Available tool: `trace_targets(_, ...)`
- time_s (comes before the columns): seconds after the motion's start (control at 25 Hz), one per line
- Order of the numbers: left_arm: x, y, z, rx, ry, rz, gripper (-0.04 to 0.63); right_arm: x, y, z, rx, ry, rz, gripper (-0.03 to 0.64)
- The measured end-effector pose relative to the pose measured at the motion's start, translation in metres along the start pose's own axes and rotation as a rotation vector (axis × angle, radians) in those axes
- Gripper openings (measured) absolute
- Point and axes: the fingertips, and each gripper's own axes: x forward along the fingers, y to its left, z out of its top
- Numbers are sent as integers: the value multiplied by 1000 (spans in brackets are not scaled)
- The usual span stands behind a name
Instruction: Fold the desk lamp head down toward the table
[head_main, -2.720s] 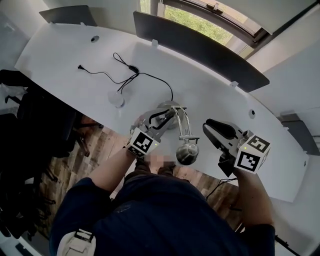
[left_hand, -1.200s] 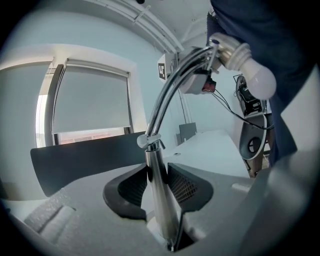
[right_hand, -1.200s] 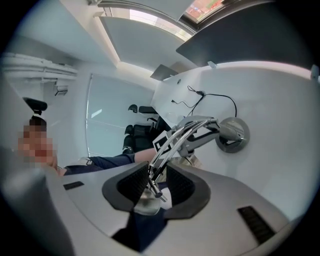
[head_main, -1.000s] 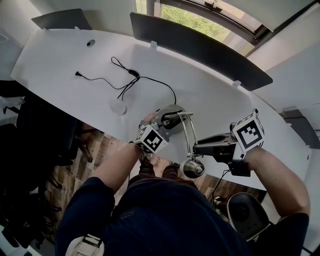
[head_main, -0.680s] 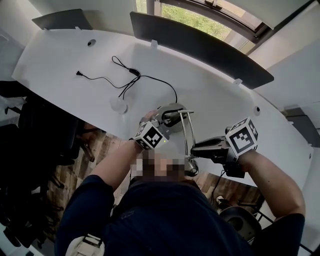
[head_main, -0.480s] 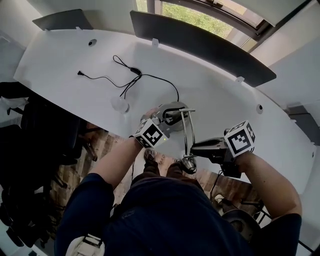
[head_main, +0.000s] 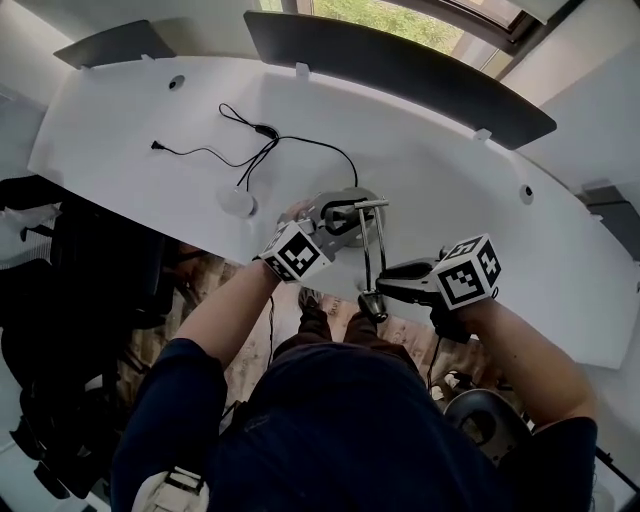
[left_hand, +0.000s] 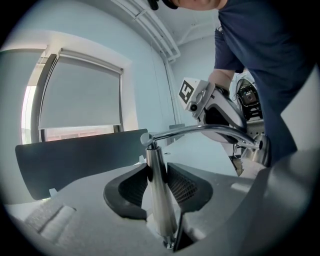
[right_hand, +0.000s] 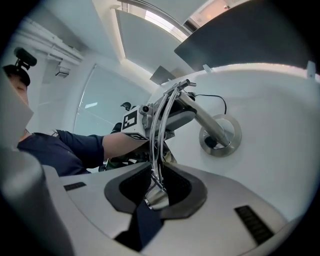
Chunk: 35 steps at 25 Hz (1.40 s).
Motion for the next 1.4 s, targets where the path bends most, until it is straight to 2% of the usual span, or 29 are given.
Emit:
trace_targets(0.2, -2, 0, -1, 13, 29, -37, 127, 9, -12, -1, -81, -12, -77, 80)
trace_targets(0.36, -2, -3, -4, 21, 50, -102, 127, 15, -23, -2, -137, -42, -120, 81)
trace_targets(0.48, -2, -2, 2, 39, 36, -138, 126, 19, -31, 0, -152, -71, -140, 81)
trace_targets(0.72, -1, -3, -1, -8, 44, -218, 121, 23, -40, 2, -174, -107, -149, 83)
trace_targets(1.4, -1, -3, -3, -9, 43, -259, 121, 39, -68, 14, -175, -151, -171, 83)
